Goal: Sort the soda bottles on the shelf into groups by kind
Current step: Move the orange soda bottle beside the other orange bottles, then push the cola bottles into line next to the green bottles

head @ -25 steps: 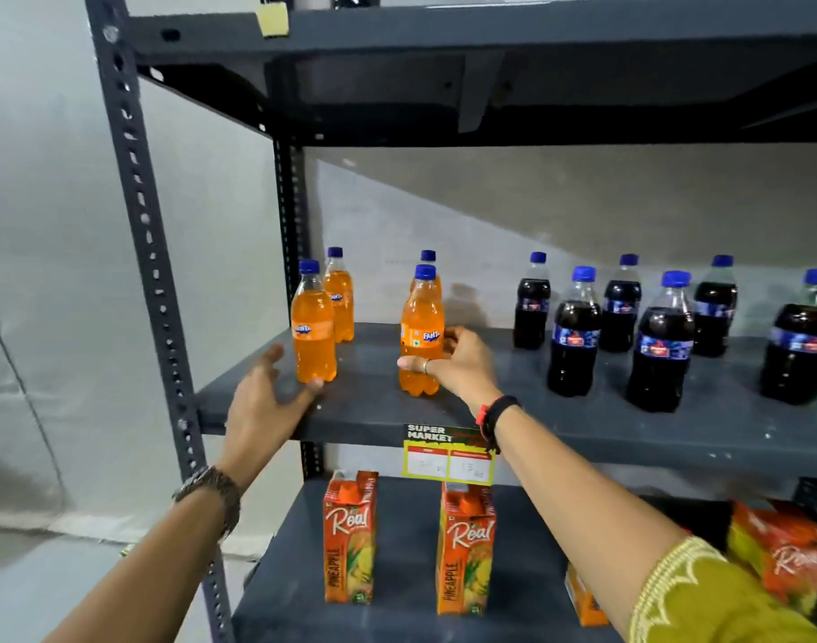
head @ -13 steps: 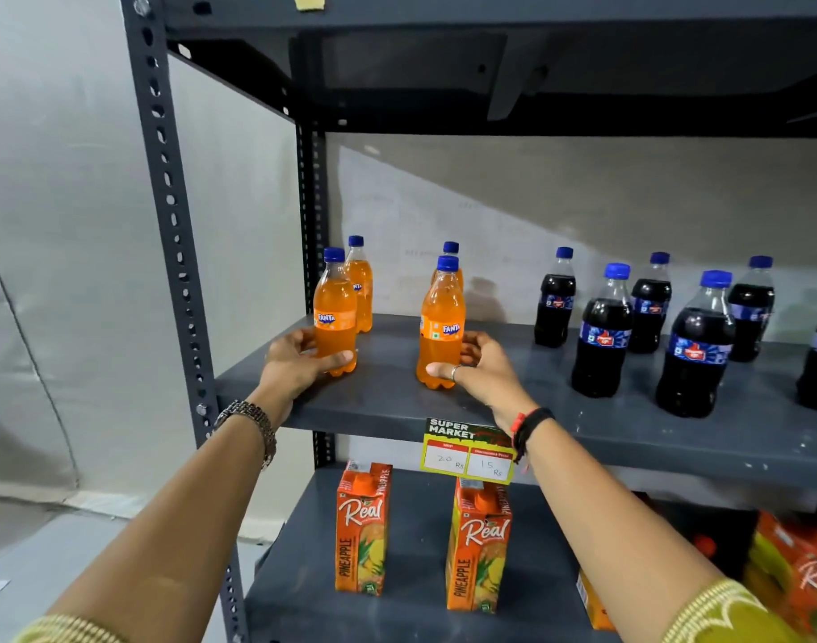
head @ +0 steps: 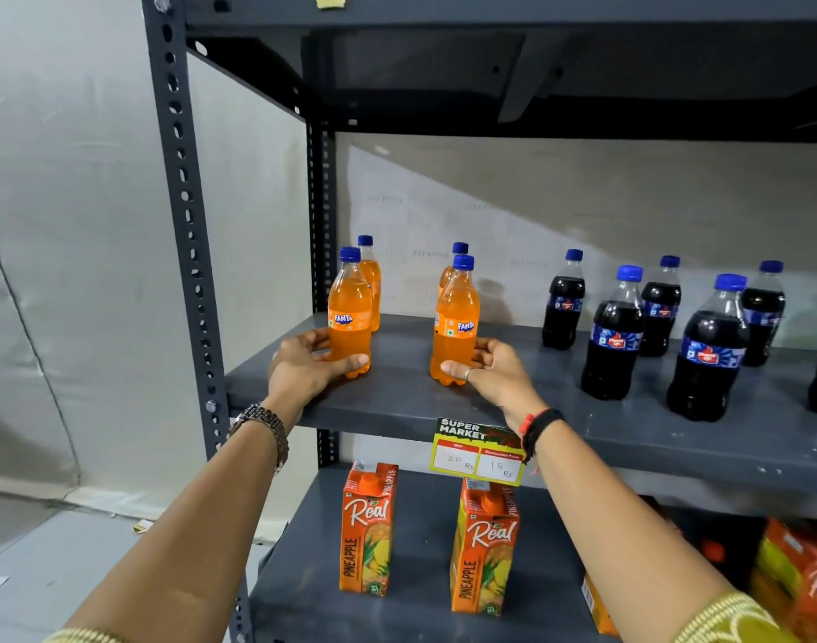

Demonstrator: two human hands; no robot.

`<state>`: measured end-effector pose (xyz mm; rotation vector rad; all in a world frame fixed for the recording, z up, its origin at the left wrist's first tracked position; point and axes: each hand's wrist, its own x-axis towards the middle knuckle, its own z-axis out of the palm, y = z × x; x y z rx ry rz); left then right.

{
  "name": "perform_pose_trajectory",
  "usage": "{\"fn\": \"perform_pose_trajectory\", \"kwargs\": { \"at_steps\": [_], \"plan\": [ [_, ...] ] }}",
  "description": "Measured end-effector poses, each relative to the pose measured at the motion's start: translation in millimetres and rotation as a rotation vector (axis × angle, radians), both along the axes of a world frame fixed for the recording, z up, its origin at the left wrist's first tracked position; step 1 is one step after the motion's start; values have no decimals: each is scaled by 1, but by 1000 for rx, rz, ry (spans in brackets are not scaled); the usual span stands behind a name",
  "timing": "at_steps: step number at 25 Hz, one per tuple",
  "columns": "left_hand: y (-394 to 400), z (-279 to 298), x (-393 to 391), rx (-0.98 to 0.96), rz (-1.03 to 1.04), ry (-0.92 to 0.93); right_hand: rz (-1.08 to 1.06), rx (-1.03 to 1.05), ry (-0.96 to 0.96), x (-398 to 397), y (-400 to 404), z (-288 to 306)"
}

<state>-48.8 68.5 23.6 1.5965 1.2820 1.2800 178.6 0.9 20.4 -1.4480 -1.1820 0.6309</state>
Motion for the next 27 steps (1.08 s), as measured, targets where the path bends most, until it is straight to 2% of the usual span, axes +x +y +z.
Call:
{"fn": "perform_pose_trajectory", "kwargs": {
  "at_steps": [17,19,22,24,27],
  "plan": [
    [-11,-9,0,93,31,111,-13,-19,-63,1,-4,0],
    [-23,-12,1,176,81,12,-51,72,3,0,-10,2],
    [-47,-17,9,366,168,-70,-122,336,169,6,-30,7],
    [-62,-19,22,482,146,-73,-200,516,166,19,-54,5],
    [-80,-15,51,546,21,-80,-306,698,112,47,-91,-5]
  ]
}}
